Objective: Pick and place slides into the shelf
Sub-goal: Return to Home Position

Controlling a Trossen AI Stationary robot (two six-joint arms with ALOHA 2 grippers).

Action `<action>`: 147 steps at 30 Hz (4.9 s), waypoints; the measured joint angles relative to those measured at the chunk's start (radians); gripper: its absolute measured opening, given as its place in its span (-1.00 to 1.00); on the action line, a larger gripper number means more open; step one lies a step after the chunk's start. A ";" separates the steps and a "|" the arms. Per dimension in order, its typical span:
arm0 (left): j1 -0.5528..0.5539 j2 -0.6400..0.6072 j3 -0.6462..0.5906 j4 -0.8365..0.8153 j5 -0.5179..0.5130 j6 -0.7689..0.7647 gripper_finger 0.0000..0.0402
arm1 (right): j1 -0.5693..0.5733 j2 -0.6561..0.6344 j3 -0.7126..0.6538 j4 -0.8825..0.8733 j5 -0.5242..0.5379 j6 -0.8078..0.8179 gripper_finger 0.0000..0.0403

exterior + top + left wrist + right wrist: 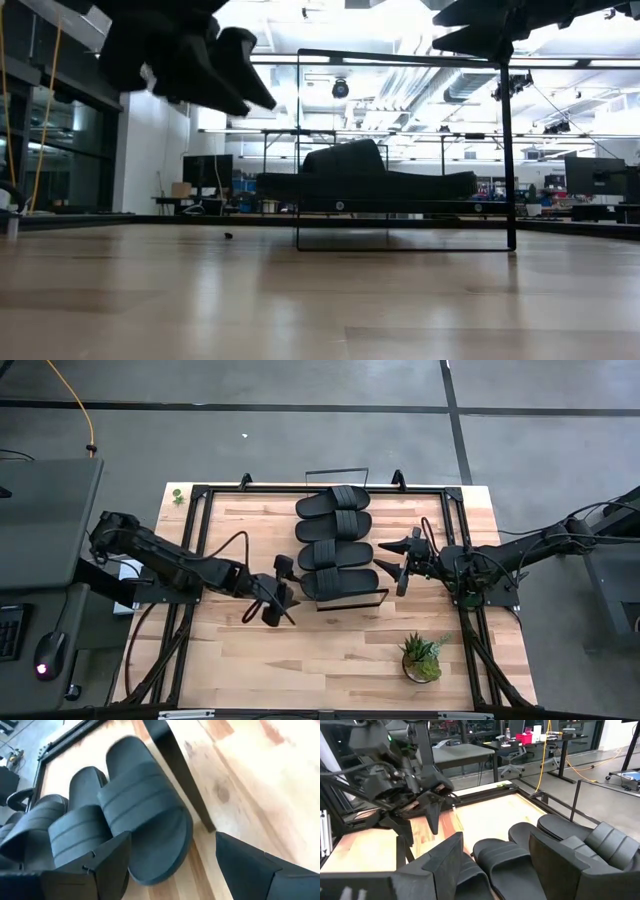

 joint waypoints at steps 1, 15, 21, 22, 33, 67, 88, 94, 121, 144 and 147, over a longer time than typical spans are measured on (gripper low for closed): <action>-0.005 -0.003 0.007 -0.003 0.000 -0.012 0.34 | 0.000 0.000 0.000 0.001 0.001 0.000 0.07; -0.002 -0.052 0.184 -0.235 0.007 -0.205 0.16 | 0.000 0.000 0.000 0.045 0.001 -0.069 0.07; -0.002 -0.063 0.211 -0.224 0.018 -0.260 0.13 | 0.000 0.000 0.000 0.049 0.001 -0.114 0.07; -0.002 -0.063 0.211 -0.224 0.022 -0.260 0.13 | 0.000 0.000 0.000 0.049 0.001 -0.116 0.07; 0.014 -0.062 0.211 -0.173 0.037 -0.301 0.13 | 0.000 -0.002 0.000 0.086 0.053 -0.269 0.07; 0.254 -0.245 0.036 -0.020 0.002 -0.239 0.14 | -0.269 -0.021 0.000 0.141 -0.376 -0.052 0.07; 0.247 -0.661 -0.211 0.039 0.028 -0.286 0.14 | -0.143 -0.484 -0.238 0.199 -0.265 -0.080 0.07; 0.247 -0.801 -0.301 0.053 0.027 -0.285 0.13 | -0.143 -0.700 -0.342 0.231 -0.312 -0.104 0.07; 0.247 -1.300 -0.568 0.083 0.063 -0.293 0.14 | -0.143 -0.842 -0.499 0.319 -0.313 -0.131 0.07; 0.247 -1.373 -0.758 0.316 0.060 -0.285 0.13 | -0.143 -0.842 -0.500 0.228 -0.235 -0.141 0.07; 0.247 -1.374 -0.757 0.309 0.060 -0.273 0.14 | -0.143 -0.842 -0.500 0.225 -0.240 -0.140 0.07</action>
